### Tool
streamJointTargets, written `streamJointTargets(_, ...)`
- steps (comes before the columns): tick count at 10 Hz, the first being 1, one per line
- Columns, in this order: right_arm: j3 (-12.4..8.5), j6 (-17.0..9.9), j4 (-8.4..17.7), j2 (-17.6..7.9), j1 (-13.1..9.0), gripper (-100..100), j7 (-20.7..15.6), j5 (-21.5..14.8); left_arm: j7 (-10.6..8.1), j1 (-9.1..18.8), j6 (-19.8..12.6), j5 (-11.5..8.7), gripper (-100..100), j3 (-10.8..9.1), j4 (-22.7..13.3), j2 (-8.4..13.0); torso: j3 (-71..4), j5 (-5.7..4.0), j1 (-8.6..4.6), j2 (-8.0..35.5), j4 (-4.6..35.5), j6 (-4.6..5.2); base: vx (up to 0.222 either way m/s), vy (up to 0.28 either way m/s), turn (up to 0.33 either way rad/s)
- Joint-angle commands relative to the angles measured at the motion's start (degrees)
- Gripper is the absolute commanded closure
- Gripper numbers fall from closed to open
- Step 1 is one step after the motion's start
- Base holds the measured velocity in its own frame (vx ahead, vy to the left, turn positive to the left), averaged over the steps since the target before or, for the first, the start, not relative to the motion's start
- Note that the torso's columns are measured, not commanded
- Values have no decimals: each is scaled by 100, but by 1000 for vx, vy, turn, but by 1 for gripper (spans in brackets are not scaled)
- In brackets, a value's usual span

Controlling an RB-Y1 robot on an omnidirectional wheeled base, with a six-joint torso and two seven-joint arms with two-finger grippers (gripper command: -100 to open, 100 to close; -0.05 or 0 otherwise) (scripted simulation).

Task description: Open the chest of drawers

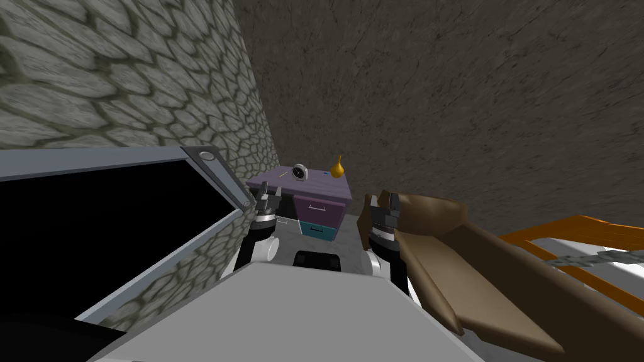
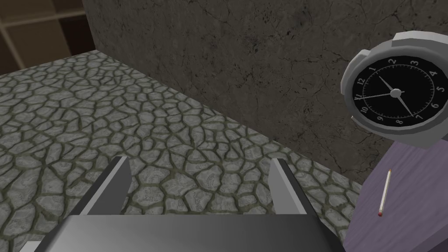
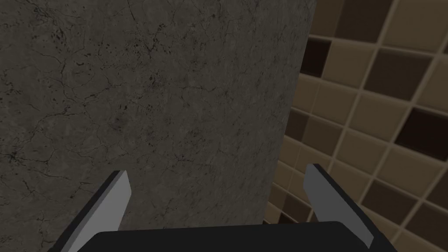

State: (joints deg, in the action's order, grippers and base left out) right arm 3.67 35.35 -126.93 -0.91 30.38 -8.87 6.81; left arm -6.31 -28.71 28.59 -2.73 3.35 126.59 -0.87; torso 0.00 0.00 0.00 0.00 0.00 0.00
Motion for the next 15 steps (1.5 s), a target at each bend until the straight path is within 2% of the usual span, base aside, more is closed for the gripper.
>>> streamJointTargets(1, 0, 0, 0, 0, 0, 0, 0, 0, 0, 0, 0, 0, 0, 0, 0, 0, -467, 0, 0, 232, 235, 0, 0, 0, 0)
streamJointTargets(9, 0, 1, -2, 0, 0, 0, 0, 0, 0, 0, 1, 0, 0, 0, 2, 0, -7073, 0, 0, 3539, 3537, 0, 0, 0, 0)
streamJointTargets(10, 0, 1, -2, 0, 0, 0, 0, 0, 4, 13, -11, 5, -100, 3, -36, 230, -7919, 0, 0, 3962, 3960, 0, 6, -3, -7)
streamJointTargets(12, 0, 0, 1, 0, 0, 0, 0, 0, 14, 40, -37, 17, -100, 11, -120, 521, -8426, 0, 0, 4208, 4205, 0, 2, -8, -14)
streamJointTargets(15, 0, 0, 1, 0, 1, 0, 0, 0, 44, 125, -118, 54, -100, 36, -380, 880, -8457, 0, -2, 4228, 4228, 0, 5, -13, -23)
